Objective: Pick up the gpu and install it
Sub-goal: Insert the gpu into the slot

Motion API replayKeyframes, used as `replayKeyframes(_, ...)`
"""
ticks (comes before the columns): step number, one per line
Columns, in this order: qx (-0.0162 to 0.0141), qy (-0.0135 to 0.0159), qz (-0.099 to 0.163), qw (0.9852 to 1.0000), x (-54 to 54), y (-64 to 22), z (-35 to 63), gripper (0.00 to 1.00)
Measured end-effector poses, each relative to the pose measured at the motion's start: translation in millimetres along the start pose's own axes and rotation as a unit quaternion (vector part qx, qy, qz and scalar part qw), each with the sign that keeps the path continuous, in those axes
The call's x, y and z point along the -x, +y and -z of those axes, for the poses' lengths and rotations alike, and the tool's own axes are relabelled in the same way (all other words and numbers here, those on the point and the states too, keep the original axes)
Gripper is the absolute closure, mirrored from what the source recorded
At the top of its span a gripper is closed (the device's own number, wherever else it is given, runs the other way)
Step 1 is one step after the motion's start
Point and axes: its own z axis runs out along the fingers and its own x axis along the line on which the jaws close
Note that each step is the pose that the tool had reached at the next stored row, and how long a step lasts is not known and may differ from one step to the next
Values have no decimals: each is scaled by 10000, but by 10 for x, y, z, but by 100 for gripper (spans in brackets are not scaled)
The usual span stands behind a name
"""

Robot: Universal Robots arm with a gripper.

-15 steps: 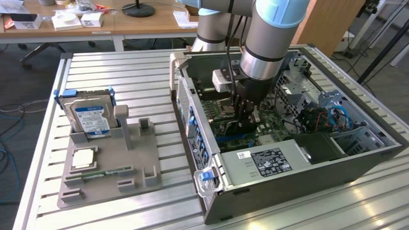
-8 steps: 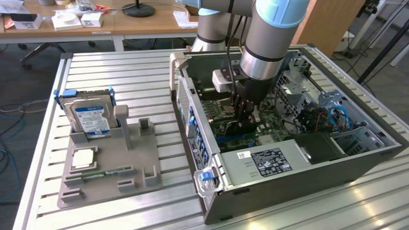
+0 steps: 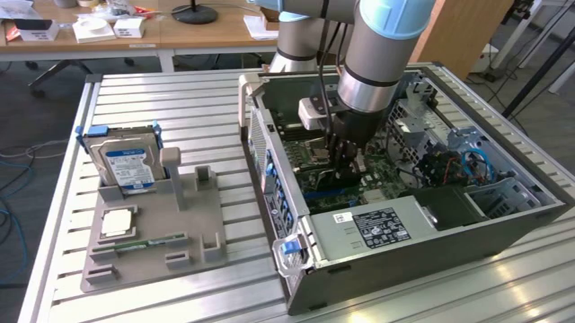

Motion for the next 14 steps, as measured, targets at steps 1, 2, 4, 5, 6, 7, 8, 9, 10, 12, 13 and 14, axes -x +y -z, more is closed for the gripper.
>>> replayKeyframes(1, 0, 0, 0, 10000, 0, 0, -5, 74)
replayKeyframes(2, 1, 2, 0, 10000, -1, 0, -5, 74)
replayKeyframes(4, 1, 2, 0, 10000, -1, 0, -5, 74)
replayKeyframes(5, 1, 3, 0, 10000, -1, 0, -5, 74)
replayKeyframes(6, 1, 2, 0, 10000, -1, 1, -9, 74)
replayKeyframes(7, 0, 1, 1, 10000, -1, 1, -14, 74)
replayKeyframes(8, 1, 2, 1, 10000, -1, 1, -15, 74)
replayKeyframes(9, 1, 2, 1, 10000, -1, 1, -15, 74)
replayKeyframes(10, 1, 3, 0, 10000, -1, 2, -15, 74)
replayKeyframes(12, 1, 2, 0, 10000, -1, 2, -15, 74)
replayKeyframes(13, 1, 2, 0, 10000, -1, 2, -16, 74)
replayKeyframes(14, 1, 2, 0, 10000, -1, 2, -16, 74)
